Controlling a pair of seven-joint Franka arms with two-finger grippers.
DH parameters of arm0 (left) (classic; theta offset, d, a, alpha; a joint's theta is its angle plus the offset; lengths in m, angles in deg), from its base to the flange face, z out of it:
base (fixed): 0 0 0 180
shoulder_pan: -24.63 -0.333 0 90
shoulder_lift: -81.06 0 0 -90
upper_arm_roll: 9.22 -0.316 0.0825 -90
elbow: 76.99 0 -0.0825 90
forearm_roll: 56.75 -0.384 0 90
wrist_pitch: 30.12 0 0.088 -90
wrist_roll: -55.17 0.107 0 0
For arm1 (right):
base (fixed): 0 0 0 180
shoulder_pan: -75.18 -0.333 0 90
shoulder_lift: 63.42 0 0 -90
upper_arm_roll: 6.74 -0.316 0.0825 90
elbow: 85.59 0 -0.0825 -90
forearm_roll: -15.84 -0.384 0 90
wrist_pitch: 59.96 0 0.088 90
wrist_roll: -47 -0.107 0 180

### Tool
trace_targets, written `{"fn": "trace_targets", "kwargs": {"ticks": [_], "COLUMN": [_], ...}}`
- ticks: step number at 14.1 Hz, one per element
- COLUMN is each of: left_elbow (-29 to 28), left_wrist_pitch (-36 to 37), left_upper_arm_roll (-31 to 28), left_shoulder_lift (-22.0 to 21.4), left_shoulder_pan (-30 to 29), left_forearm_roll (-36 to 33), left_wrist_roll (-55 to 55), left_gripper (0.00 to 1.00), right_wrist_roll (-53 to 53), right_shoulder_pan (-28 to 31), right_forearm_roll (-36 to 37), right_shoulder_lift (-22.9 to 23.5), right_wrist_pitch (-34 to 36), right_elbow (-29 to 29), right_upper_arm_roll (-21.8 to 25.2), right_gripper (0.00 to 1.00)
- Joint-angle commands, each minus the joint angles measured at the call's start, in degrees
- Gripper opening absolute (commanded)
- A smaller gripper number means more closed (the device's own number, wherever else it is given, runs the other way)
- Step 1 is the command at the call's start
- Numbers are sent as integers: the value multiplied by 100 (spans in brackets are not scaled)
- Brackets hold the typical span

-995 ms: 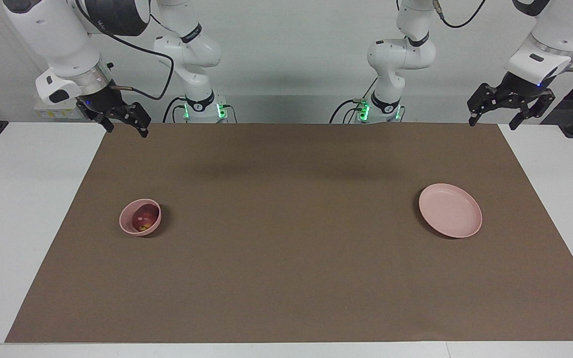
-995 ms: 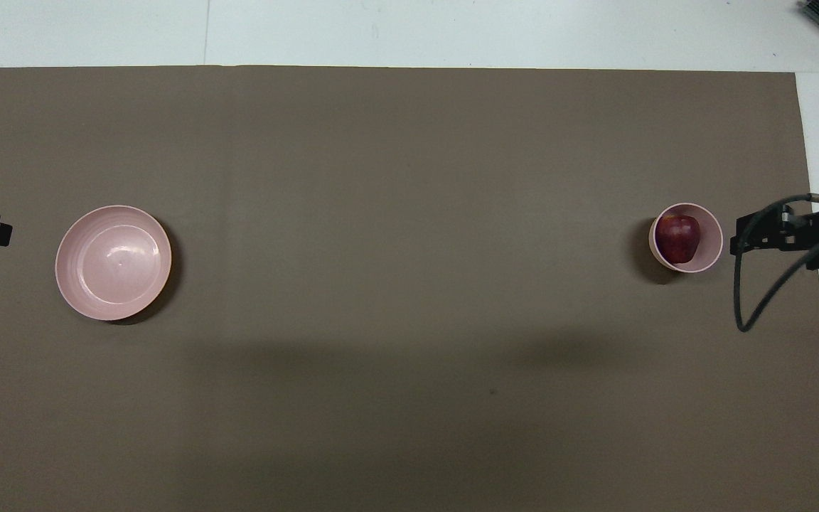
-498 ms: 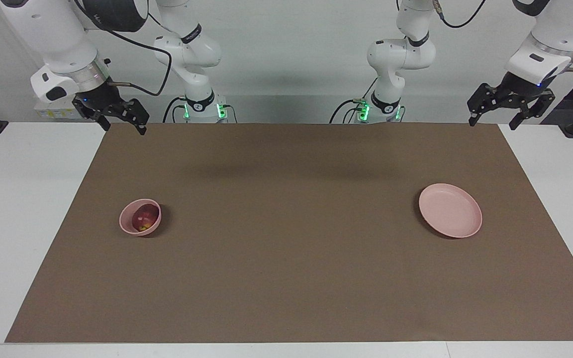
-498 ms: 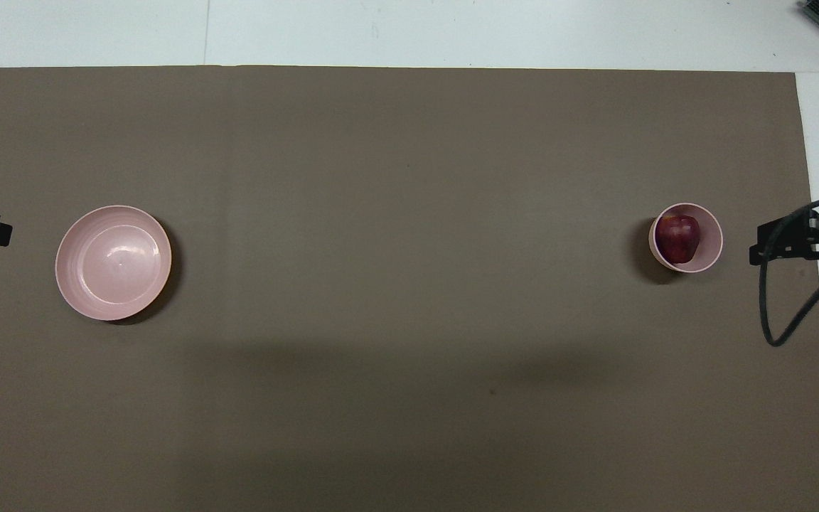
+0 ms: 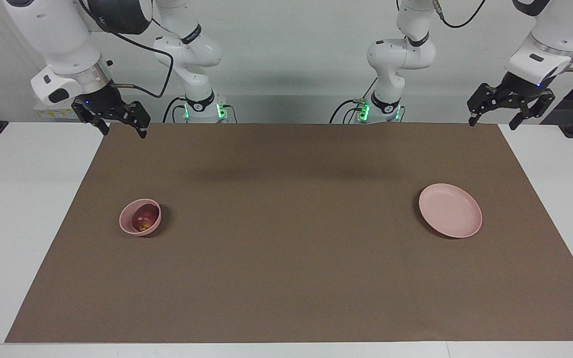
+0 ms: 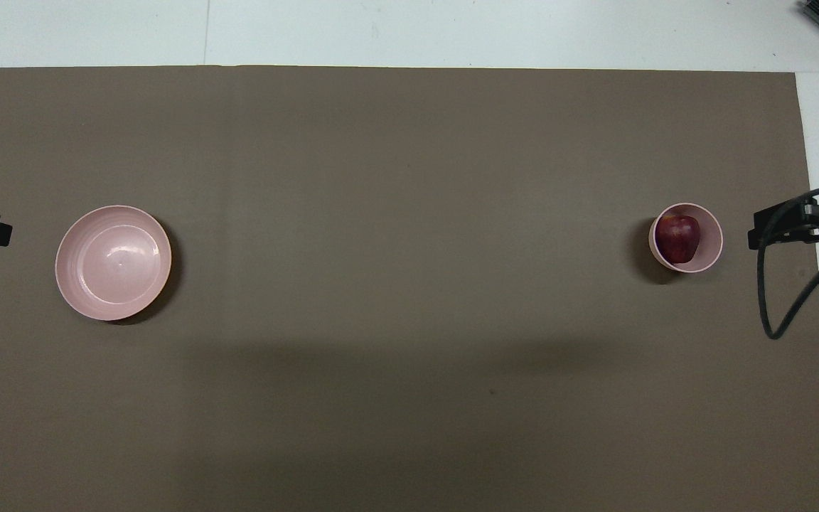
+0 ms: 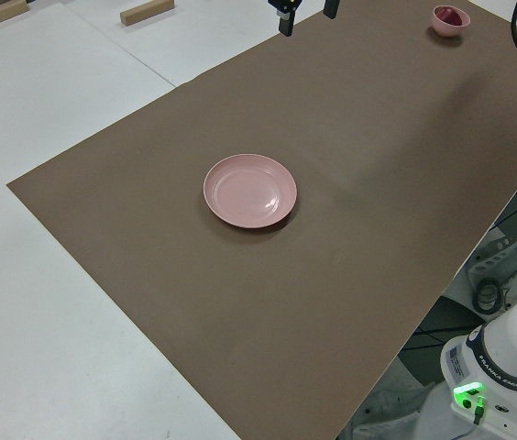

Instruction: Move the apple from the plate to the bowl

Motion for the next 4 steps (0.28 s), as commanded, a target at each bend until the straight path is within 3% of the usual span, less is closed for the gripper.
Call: {"fn": "trace_targets", "kwargs": {"ticks": [1,4], "left_elbow": [-49,-49], "left_wrist_pitch": [58,58], "left_upper_arm_roll": [-14,-14], "left_shoulder_lift": [-89,-89], "left_shoulder_pan": [12,12], "left_forearm_roll": [-69,-69], "left_wrist_roll": [3,3], "left_gripper": [100,100], "right_wrist_roll": [156,147], "right_shoulder_pan": [31,22], "right_forearm_roll": [66,83], "right_shoulder_lift": [88,79], "right_wrist_pitch": [-32,-32], "right_elbow": [-122,-122], "right_upper_arm_roll": [-26,-26], "right_gripper": [100,100]}}
